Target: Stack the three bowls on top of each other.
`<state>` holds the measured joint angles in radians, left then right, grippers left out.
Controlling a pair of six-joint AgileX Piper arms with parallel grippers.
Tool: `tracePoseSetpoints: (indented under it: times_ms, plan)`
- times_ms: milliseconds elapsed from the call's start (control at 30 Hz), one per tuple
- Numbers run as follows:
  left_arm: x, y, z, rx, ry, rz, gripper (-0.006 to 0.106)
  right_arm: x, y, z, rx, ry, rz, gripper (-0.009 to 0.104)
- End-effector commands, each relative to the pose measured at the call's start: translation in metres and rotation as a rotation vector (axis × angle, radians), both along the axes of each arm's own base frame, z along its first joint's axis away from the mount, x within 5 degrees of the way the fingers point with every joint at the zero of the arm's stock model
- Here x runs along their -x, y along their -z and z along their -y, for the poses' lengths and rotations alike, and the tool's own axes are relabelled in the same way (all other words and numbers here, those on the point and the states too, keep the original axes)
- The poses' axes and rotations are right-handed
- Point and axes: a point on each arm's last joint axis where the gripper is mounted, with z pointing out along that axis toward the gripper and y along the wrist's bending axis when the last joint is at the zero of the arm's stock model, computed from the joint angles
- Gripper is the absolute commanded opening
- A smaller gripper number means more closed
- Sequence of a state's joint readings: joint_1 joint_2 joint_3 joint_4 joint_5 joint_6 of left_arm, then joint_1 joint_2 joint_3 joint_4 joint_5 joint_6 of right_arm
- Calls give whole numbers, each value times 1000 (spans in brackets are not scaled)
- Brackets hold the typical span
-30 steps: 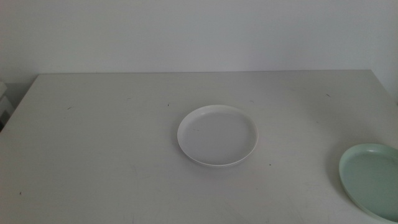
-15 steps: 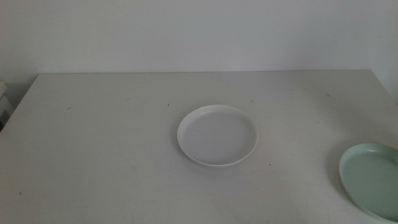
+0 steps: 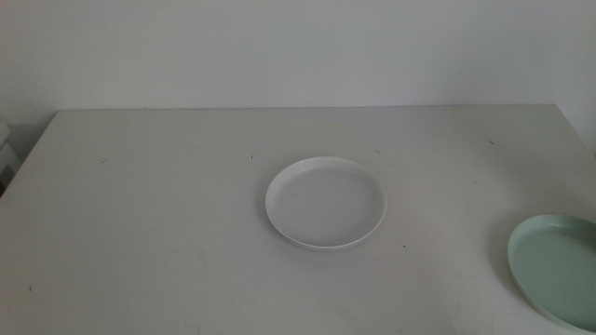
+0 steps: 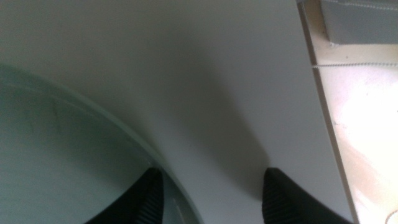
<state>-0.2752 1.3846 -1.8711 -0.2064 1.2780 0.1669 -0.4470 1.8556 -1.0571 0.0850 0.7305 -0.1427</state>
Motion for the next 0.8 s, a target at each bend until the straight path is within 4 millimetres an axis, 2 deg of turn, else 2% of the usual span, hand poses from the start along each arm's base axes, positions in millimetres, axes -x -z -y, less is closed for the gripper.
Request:
tracePoseSetpoints:
  times_ms: [0, 133, 333, 533, 767]
  plan:
    - [16, -11, -2, 17, 12, 11, 105, -4, -18, 5, 25, 1, 54, 40]
    - [16, -11, -2, 17, 12, 11, 105, -3, -15, 4, 15, 3, 43, 28]
    - [16, -11, -2, 17, 12, 11, 105, -2, -16, 3, 6, 3, 29, -2]
    - [16, -11, -2, 17, 12, 11, 105, 0, -29, -2, -29, 20, 55, -1]
    - [16, -11, -2, 17, 12, 11, 105, 1, -72, -13, -89, 44, 193, -1]
